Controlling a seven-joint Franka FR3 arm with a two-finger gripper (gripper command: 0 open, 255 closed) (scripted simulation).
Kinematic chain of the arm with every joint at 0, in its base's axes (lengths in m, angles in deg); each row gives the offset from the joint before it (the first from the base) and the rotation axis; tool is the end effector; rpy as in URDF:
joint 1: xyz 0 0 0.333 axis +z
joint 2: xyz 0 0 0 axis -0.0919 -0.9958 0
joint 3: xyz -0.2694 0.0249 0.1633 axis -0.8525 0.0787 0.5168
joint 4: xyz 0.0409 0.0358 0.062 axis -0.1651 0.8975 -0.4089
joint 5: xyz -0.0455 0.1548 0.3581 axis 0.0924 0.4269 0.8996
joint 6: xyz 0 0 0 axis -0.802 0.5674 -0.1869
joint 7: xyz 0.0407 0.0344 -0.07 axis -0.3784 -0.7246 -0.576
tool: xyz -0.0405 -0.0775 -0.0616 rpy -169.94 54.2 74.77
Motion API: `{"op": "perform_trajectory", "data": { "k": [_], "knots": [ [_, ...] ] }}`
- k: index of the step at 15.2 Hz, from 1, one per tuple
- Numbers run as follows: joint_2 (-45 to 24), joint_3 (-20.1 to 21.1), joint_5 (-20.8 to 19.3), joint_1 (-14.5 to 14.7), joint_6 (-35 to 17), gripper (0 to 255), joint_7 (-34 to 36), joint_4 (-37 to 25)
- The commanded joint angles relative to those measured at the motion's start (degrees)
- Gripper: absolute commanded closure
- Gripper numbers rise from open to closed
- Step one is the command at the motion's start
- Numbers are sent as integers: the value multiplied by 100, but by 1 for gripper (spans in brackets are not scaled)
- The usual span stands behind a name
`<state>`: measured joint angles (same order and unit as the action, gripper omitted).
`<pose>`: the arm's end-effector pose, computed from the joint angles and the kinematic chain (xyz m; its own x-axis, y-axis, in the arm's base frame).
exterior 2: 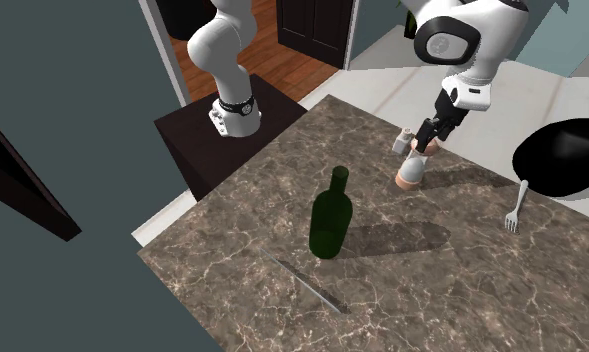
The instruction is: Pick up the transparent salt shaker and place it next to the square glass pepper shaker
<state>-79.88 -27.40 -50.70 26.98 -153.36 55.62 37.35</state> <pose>0.5947 0.2443 0.3475 0.9876 -0.1518 0.0408 -0.1547 -0.9847 0.0798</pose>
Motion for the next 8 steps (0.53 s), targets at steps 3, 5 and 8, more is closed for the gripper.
{"op": "perform_trajectory", "data": {
  "k": [3,5,8],
  "knots": [
    [158,14,21,14,328,0,-13,-169],
    [278,26,38,28,629,0,-25,-349],
    [279,26,38,28,629,0,-25,-349]
  ]
}}
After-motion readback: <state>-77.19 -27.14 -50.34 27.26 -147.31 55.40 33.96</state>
